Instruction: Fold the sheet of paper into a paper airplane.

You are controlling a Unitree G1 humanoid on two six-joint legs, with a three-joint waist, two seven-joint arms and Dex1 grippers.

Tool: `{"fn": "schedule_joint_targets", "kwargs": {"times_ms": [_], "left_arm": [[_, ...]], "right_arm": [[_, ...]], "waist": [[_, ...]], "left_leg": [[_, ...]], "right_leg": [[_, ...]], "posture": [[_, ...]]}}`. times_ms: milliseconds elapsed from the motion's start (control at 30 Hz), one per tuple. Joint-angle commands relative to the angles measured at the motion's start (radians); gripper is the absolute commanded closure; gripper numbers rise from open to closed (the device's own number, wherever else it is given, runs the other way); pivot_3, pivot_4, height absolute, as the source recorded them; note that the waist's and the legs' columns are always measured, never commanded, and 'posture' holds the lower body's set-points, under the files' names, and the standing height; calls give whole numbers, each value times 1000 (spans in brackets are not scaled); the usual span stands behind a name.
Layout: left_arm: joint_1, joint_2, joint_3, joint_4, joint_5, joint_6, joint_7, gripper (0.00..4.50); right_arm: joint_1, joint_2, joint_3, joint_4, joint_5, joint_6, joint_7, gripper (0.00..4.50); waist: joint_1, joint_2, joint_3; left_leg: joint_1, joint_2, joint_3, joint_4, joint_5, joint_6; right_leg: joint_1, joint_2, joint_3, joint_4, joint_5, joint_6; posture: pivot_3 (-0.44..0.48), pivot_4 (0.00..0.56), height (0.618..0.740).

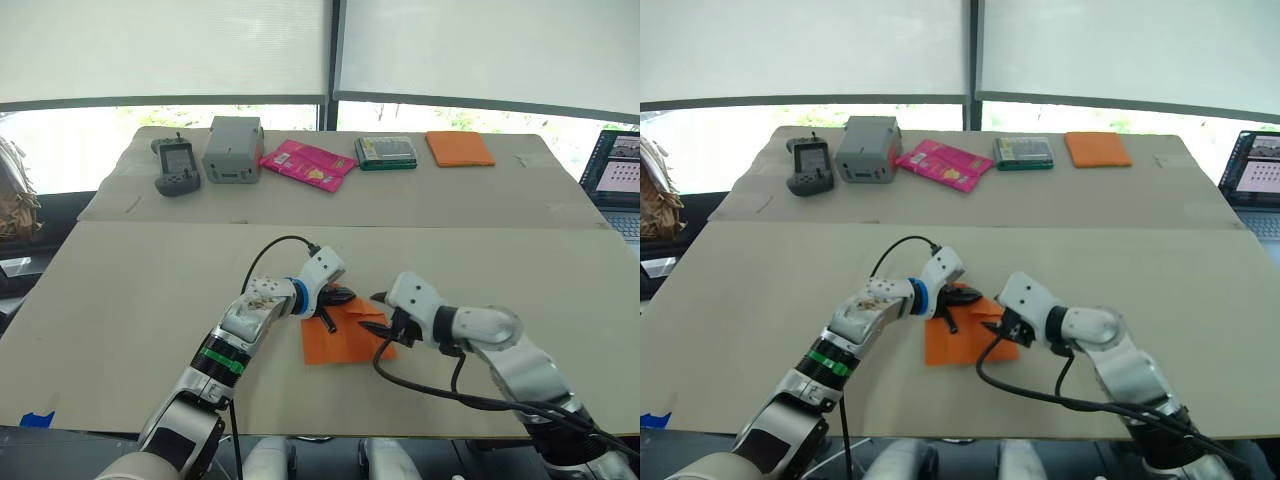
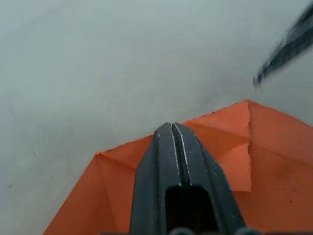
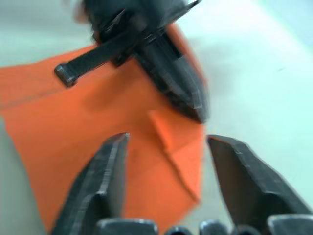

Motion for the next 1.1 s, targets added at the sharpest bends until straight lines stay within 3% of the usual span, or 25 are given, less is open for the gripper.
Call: {"fn": "schedule_joint_targets", "kwargs": {"times_ms": [33,300,633,833,967,1100], "left_arm": [[24,11,-30,47,31,15,-8,4500],[24,8,-27,45,41,13,-8,4500],[-12,16,-13,92,47,0,-18,4500],[-12,3,-15,109,46,-13,-15,4500],[-7,-13,-20,110,43,-13,-13,4500],[-3,-17,-20,107,41,-11,-12,4500]], "right_arm": [[-41,60,-59,13,51,24,-51,1725],[-80,175,1,160,17,43,-155,4481],[3,207,24,231,0,53,-202,4481],[125,164,-19,147,13,101,-216,4481],[233,116,-85,87,23,133,-236,4481],[257,91,-131,7,61,102,-225,4481]], "waist": [[-1,0,0],[-1,0,0],[-5,0,-4],[-2,0,-16],[1,0,-16],[4,-1,-16]], "left_leg": [[0,0,0,0,0,0],[0,0,0,0,0,0],[1,0,0,0,0,0],[3,0,0,0,0,1],[14,1,-1,-3,-2,3],[16,1,-1,-3,-2,3]], "right_leg": [[0,0,0,0,0,0],[0,0,1,1,0,0],[0,0,0,1,0,0],[4,0,0,0,0,0],[17,0,-1,-5,-1,1],[19,-1,-1,-6,-2,3]], "posture": [[0,150,740],[0,150,740],[0,150,740],[0,150,740],[0,150,740],[0,150,740]]}}
